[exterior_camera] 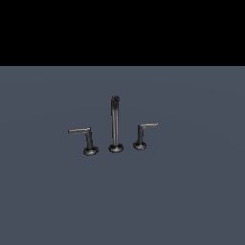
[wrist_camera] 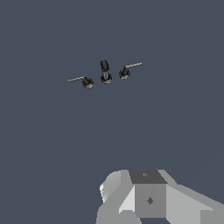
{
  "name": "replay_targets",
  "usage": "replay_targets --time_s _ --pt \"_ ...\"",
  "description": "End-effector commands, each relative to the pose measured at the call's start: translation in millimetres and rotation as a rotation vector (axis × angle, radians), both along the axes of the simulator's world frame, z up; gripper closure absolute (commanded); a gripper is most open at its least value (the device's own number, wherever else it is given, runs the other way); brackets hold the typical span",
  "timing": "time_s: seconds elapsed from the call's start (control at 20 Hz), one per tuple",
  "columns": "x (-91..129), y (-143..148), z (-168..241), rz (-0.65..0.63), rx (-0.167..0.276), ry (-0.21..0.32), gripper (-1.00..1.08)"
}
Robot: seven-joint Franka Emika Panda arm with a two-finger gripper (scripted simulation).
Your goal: Turn on the faucet by rotating a designated handle.
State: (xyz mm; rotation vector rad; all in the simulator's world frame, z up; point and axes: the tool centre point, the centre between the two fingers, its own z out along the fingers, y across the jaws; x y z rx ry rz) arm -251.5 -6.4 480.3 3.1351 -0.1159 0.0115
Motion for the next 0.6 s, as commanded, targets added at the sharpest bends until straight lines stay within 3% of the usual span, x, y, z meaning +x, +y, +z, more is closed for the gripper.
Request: replay_targets --time_s 0.0,0.55 --pt "1 6 -8 -0.026 0.0 0.0 1.08" --pt "17 45 -63 -0.221 0.002 0.001 1.08"
